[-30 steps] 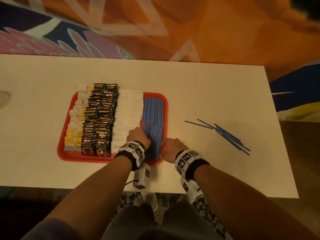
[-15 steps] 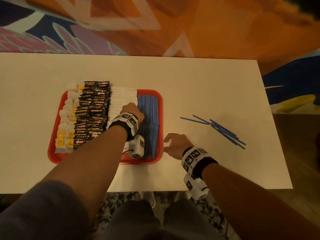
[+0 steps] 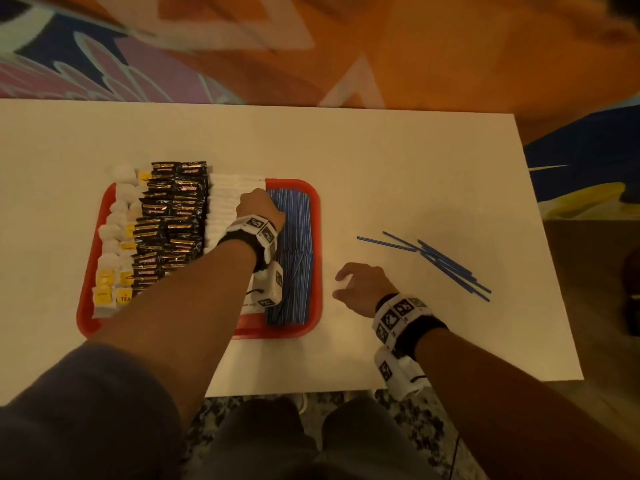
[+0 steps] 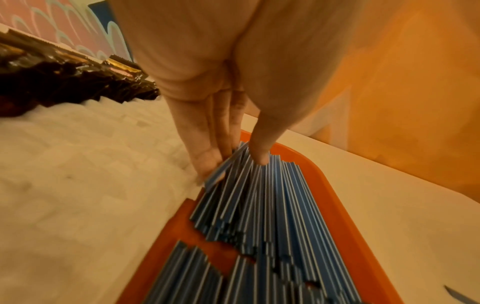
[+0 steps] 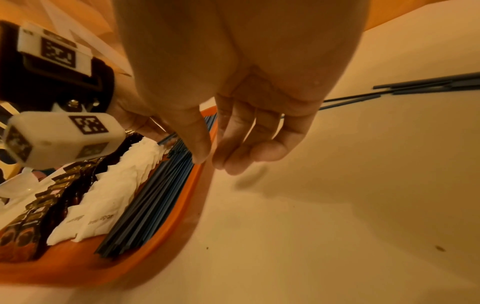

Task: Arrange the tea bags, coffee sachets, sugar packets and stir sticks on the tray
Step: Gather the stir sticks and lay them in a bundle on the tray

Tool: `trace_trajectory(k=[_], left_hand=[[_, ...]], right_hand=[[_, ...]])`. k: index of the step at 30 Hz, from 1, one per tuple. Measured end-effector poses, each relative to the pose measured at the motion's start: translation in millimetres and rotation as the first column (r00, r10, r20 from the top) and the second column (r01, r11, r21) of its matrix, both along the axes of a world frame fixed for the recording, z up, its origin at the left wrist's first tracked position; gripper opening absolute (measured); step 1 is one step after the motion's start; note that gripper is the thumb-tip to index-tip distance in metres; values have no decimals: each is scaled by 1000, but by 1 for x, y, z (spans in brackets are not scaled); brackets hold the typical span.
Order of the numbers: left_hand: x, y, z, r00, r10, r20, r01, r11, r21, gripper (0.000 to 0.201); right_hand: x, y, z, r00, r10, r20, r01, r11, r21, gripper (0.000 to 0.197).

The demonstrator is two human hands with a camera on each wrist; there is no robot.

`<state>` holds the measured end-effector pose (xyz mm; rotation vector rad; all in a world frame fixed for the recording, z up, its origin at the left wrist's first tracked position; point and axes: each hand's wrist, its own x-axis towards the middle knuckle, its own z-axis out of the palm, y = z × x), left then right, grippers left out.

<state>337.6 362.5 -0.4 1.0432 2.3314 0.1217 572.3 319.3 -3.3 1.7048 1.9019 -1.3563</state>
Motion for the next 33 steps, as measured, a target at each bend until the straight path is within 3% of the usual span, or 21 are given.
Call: trace_trajectory(k=[7, 10, 15, 22, 25, 29, 33], left_hand=[[7, -22, -9, 993, -111, -42, 113, 992, 63, 11], [17, -26, -4, 989, -149, -21, 151, 971, 186, 17], [59, -18, 4, 914, -406, 5, 390, 882, 264, 24], [136, 17, -5, 742, -671, 15, 669, 741, 50, 50], [159, 28, -14, 726, -688, 1, 685, 723, -89, 62], [185, 31, -21, 713, -700, -23, 695, 711, -110, 56], [211, 30, -24, 669, -744, -11, 741, 667, -74, 48]], right_hand=[[-1, 9, -3, 1000, -19, -15, 19, 999, 28, 16], [9, 14, -4, 1000, 8, 6, -8, 998, 66, 14], [56, 30, -1, 994, -110, 22, 106, 985, 133, 9], [164, 52, 1, 969, -207, 137, 162, 946, 282, 21], [204, 53, -6, 929, -289, 233, 223, 936, 272, 34], [225, 52, -15, 914, -322, 247, 263, 933, 244, 48], [215, 61, -23, 949, -279, 147, 231, 932, 279, 42]])
